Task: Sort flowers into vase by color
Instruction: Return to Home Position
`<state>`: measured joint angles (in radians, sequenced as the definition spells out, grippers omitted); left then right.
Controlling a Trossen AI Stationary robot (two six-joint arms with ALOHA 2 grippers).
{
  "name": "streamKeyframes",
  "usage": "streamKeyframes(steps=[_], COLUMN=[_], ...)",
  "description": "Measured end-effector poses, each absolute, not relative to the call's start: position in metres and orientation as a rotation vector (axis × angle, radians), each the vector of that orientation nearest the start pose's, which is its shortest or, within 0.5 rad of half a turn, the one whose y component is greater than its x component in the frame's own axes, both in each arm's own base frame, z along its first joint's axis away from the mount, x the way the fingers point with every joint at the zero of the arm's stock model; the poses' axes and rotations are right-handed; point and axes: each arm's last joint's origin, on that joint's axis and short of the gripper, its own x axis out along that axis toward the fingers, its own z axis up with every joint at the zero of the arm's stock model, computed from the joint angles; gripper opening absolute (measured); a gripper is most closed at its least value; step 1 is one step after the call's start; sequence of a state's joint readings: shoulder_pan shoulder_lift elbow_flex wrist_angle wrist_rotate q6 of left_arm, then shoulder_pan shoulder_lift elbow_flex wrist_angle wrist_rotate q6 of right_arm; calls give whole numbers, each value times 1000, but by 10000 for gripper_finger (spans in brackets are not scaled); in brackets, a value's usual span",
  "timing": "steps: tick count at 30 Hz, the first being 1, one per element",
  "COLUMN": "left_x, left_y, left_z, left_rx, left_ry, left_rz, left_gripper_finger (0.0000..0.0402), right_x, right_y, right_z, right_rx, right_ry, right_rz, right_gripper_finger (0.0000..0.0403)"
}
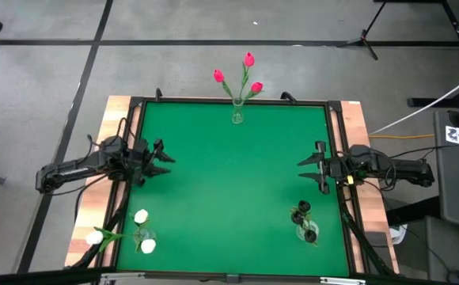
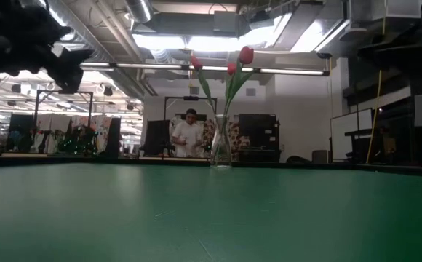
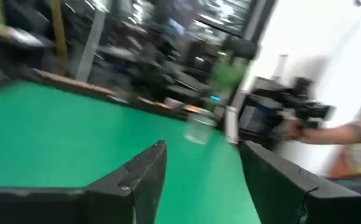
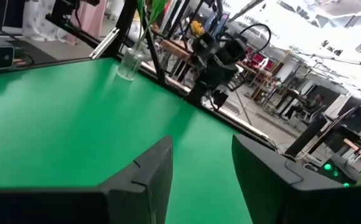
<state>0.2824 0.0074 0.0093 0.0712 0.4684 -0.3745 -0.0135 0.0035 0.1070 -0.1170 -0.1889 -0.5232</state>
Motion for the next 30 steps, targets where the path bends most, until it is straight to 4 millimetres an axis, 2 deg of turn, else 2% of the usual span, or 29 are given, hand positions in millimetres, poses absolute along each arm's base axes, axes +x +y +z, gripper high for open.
streamKeyframes(steps=[5,7,13,20,30], left_x=[95,95,96,96,96], left_y=[18,18,17,17,17], left_z=[177,176,174,172,168], left_rx=[-203,-186,-196,-328,-324], left_ry=[-117,-114,-101,-86,-41], left_rz=[74,116,122,120,128], left_gripper_finger=[203,203,203,203,203], right_x=[90,90,90,90,90], right_y=[4,4,4,4,4], right_z=[186,186,186,187,187], right_rx=[-516,-516,-517,-517,-517], right_ry=[-14,-11,-17,-17,-16], right_rz=[183,184,182,182,183], right_gripper_finger=[166,166,166,166,166])
